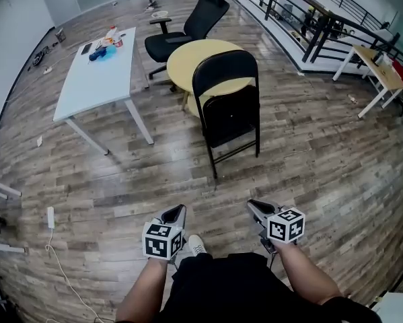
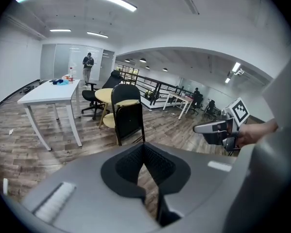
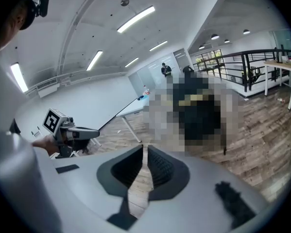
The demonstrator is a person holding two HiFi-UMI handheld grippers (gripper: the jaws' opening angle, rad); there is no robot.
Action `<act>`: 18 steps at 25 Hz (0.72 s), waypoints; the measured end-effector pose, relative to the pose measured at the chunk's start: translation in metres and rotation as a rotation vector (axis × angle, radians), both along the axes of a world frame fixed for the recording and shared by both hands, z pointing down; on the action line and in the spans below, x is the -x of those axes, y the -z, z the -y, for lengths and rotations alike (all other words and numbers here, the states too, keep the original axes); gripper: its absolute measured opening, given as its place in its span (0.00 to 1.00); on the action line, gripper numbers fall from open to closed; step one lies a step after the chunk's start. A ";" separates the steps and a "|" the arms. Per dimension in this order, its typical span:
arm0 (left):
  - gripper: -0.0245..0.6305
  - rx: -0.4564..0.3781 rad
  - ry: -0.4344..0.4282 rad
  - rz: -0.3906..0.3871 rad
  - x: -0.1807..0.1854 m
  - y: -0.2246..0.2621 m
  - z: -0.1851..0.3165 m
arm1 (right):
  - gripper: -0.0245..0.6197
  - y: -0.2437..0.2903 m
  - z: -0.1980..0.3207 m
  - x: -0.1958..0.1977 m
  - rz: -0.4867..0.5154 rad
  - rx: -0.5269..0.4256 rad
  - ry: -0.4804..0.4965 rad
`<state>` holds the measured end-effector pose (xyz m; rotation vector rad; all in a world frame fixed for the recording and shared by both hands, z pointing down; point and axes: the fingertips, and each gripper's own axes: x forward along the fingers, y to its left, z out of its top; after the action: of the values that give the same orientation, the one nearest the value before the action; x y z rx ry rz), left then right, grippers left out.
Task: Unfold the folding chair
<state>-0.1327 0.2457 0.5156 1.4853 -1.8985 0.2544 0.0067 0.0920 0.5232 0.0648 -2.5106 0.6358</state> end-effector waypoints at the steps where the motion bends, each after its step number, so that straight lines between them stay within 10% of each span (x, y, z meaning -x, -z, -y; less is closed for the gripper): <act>1: 0.05 -0.005 -0.010 0.000 0.008 0.001 0.002 | 0.09 0.001 0.000 0.007 0.001 -0.004 -0.011; 18: 0.05 -0.046 -0.136 -0.012 0.066 0.002 0.003 | 0.09 0.022 -0.007 0.041 0.001 -0.074 -0.148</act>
<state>-0.1985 0.2424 0.5138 1.6454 -1.8073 0.2654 -0.0348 0.0987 0.5016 0.2794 -2.5469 0.6007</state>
